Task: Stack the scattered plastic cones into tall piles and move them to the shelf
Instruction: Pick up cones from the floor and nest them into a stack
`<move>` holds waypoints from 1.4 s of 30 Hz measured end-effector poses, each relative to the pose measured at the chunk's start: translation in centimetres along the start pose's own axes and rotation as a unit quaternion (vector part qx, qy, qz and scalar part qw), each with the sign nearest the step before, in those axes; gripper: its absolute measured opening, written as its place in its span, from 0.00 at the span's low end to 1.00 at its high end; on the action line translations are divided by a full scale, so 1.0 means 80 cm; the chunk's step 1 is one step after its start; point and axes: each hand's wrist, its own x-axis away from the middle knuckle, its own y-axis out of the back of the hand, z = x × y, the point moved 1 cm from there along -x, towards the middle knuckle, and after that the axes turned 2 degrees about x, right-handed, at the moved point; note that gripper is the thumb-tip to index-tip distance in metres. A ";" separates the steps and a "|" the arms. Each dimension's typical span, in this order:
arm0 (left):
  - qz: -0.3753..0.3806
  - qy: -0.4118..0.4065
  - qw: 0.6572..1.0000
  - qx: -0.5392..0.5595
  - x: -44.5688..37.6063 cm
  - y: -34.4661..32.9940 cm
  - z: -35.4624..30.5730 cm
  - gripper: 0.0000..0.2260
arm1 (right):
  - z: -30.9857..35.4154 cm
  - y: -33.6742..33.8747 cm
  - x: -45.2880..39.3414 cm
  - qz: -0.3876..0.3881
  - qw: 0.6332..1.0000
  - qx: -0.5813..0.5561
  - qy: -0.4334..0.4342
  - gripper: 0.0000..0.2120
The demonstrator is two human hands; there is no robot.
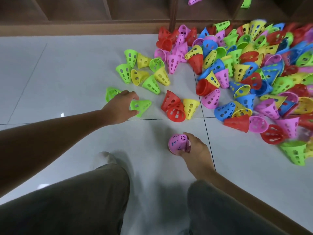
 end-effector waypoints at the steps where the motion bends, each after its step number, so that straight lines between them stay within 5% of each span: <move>1: -0.006 -0.001 1.000 -0.002 -0.001 -0.001 0.002 0.22 | 0.003 -0.005 -0.004 -0.005 1.000 -0.014 0.001 0.30; 8: -0.009 0.019 1.000 -0.020 -0.018 -0.008 0.016 0.29 | 0.043 -0.025 -0.037 -0.029 0.994 -0.107 -0.020 0.19; 15: 0.012 -0.001 0.999 -0.046 -0.036 -0.018 0.018 0.29 | 0.051 -0.026 -0.053 0.083 0.963 -0.255 -0.035 0.28; 22: 0.026 0.007 0.995 -0.094 -0.051 -0.030 0.012 0.24 | 0.047 0.001 -0.064 -0.126 0.978 -0.167 0.017 0.16; 26: 0.049 0.012 0.992 -0.118 -0.054 -0.039 0.019 0.26 | 0.044 0.015 -0.094 -0.110 0.991 -0.024 0.079 0.18; 31: -0.013 0.117 0.990 0.072 -0.056 -0.020 -0.007 0.22 | 0.047 0.023 -0.120 -0.011 0.979 0.125 0.160 0.23; 36: 0.026 0.103 0.918 0.381 -0.036 -0.002 -0.049 0.13 | 0.037 0.021 -0.120 0.030 0.973 0.181 0.141 0.22; 39: 0.062 0.044 0.900 0.429 -0.021 -0.010 -0.069 0.14 | 0.027 0.023 -0.110 0.006 0.984 0.139 0.112 0.19; 42: 0.093 -0.015 0.917 0.387 -0.013 -0.028 -0.074 0.21 | 0.019 0.023 -0.100 -0.027 0.992 0.095 0.079 0.14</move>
